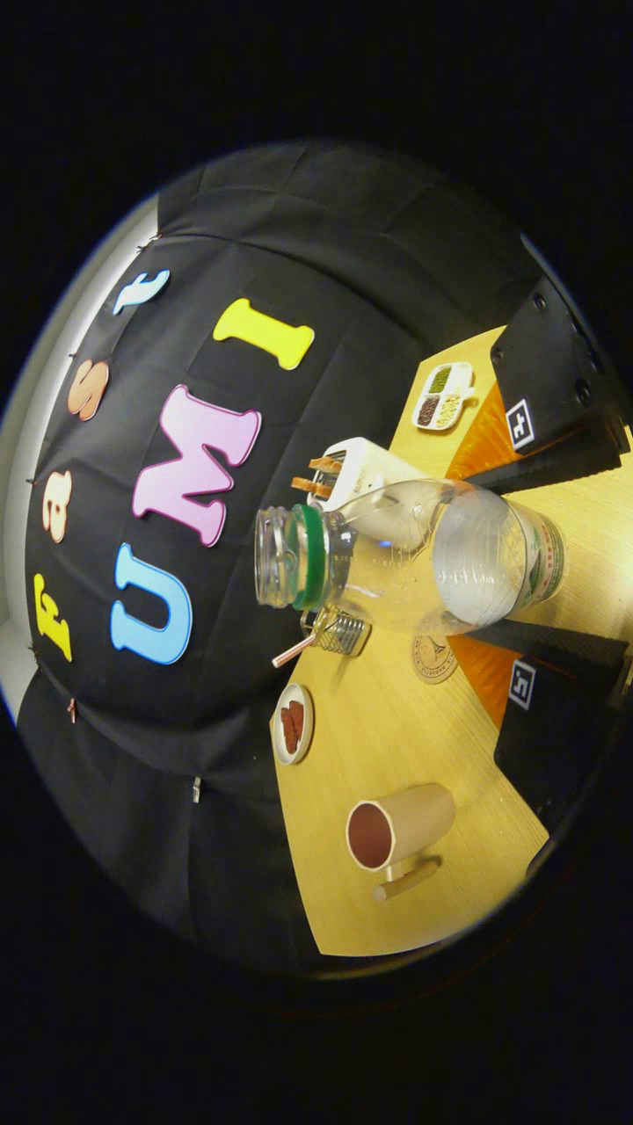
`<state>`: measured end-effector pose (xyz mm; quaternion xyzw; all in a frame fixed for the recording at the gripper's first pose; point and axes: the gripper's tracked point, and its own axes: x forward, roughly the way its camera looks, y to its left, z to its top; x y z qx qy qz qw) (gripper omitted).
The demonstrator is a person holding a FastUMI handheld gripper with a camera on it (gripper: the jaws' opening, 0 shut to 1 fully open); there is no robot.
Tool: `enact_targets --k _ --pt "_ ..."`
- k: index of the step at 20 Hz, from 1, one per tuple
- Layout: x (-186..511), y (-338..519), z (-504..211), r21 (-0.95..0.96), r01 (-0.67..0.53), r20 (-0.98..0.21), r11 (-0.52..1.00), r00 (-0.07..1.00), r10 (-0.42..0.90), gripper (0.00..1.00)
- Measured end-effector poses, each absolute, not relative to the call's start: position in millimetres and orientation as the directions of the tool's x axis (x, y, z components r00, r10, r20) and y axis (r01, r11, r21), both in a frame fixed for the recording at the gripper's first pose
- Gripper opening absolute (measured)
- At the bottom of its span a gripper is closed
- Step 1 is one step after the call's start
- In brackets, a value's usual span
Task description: Take the bottle from table, then pour the juice into the cup, finally place the bottle on the coaster
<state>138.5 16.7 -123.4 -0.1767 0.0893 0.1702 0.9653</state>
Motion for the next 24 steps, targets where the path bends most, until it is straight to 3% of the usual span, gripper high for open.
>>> enact_targets --k 10,24 --pt "138.2 89.1 -118.4 -0.551 -0.430 -0.245 0.715 0.902 0.354 0.71" --pt "156.9 115.2 -160.4 -0.777 -0.414 -0.339 0.475 0.910 0.238 0.71"
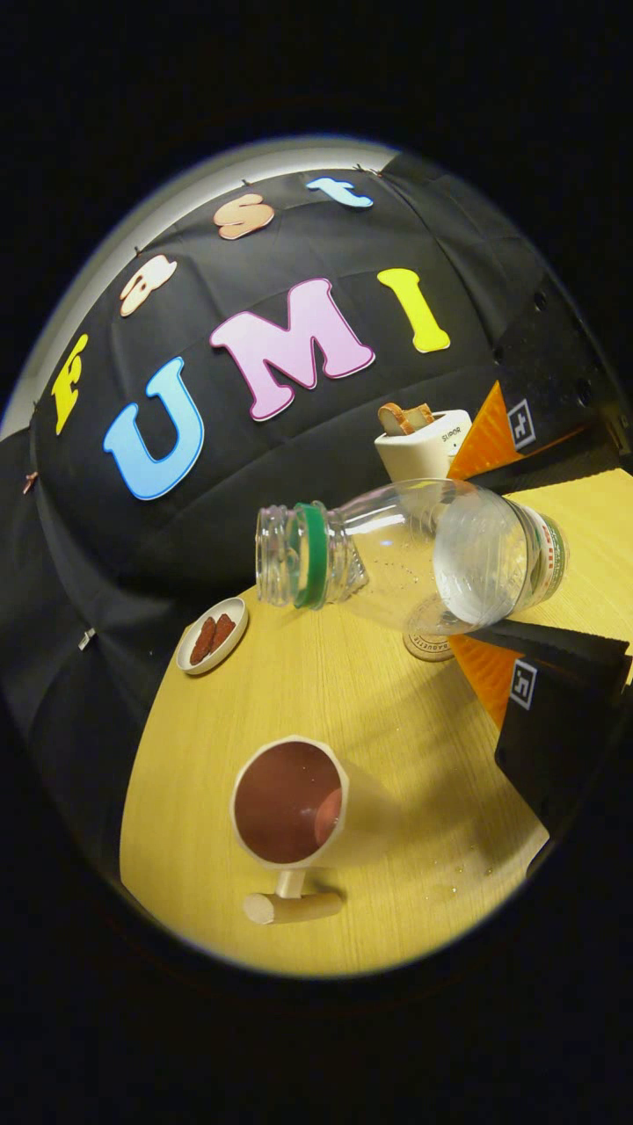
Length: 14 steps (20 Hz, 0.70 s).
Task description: Take the bottle from table, then pour the juice into the cup, finally place the bottle on the coaster
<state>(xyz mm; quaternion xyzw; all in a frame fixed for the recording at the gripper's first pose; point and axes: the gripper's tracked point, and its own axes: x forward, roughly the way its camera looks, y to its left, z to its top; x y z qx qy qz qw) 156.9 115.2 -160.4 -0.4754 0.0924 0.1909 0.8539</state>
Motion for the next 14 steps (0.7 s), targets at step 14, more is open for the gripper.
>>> enact_targets --k 14 --pt "152.5 143.2 -177.1 -0.904 -0.401 -0.360 0.151 0.901 0.241 0.71"
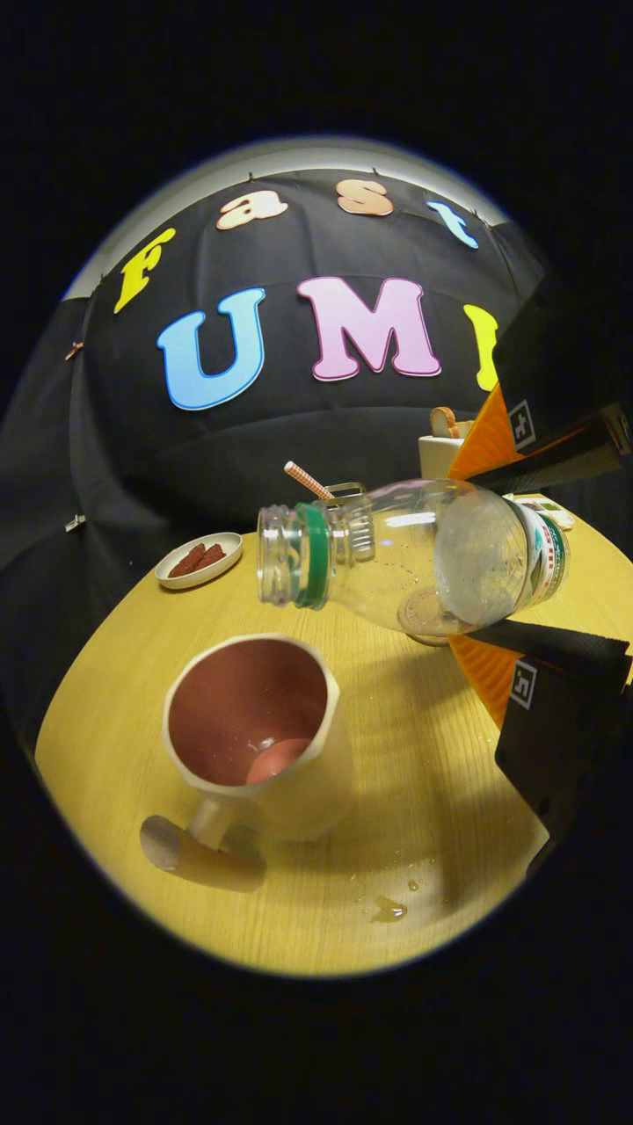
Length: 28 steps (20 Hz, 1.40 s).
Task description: Take the bottle from table, then pour the juice into the cup, finally place the bottle on the coaster
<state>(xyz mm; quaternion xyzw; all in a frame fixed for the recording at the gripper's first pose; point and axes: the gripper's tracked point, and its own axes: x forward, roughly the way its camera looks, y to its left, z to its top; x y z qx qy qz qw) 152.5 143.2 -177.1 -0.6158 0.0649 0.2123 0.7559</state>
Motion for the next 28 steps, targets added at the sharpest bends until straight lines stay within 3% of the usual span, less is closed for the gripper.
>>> enact_targets --k 28 --pt "166.4 158.8 -175.3 -0.927 -0.297 -0.355 -0.230 0.894 0.275 0.71"
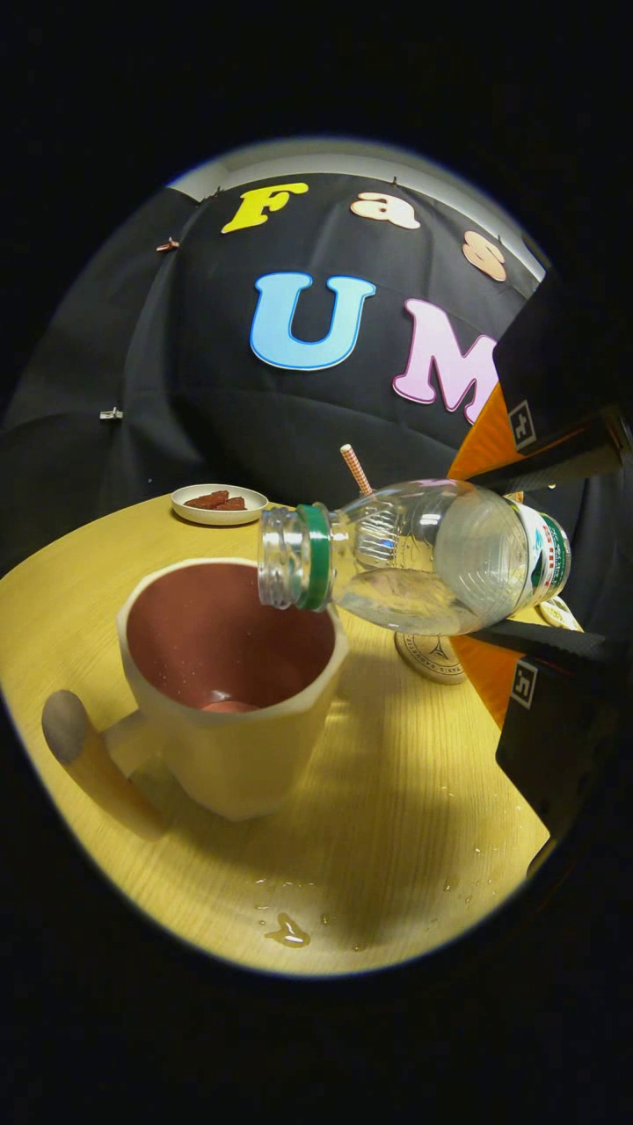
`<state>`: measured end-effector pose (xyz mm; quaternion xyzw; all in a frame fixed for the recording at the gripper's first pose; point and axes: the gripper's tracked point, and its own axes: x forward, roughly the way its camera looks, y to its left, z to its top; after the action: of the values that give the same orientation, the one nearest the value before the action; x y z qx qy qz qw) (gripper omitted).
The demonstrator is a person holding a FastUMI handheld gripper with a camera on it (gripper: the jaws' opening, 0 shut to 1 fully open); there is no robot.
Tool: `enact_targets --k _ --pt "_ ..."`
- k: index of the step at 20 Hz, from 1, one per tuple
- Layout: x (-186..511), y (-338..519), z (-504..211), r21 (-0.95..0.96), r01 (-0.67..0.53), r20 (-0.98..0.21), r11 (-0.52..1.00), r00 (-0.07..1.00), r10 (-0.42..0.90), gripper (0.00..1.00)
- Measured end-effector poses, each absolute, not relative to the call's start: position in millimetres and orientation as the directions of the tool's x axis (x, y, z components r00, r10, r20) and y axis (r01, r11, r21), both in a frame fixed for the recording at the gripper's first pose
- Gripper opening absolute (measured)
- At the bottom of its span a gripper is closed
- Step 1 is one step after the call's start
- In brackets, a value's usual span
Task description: Take the bottle from table, then pour the juice into the cup, finally place the bottle on the coaster
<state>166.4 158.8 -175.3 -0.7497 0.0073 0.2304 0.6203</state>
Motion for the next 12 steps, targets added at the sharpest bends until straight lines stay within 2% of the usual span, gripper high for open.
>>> enact_targets --k 12 --pt "173.1 160.3 -171.9 -0.916 -0.261 -0.350 -0.304 0.892 0.287 0.70"
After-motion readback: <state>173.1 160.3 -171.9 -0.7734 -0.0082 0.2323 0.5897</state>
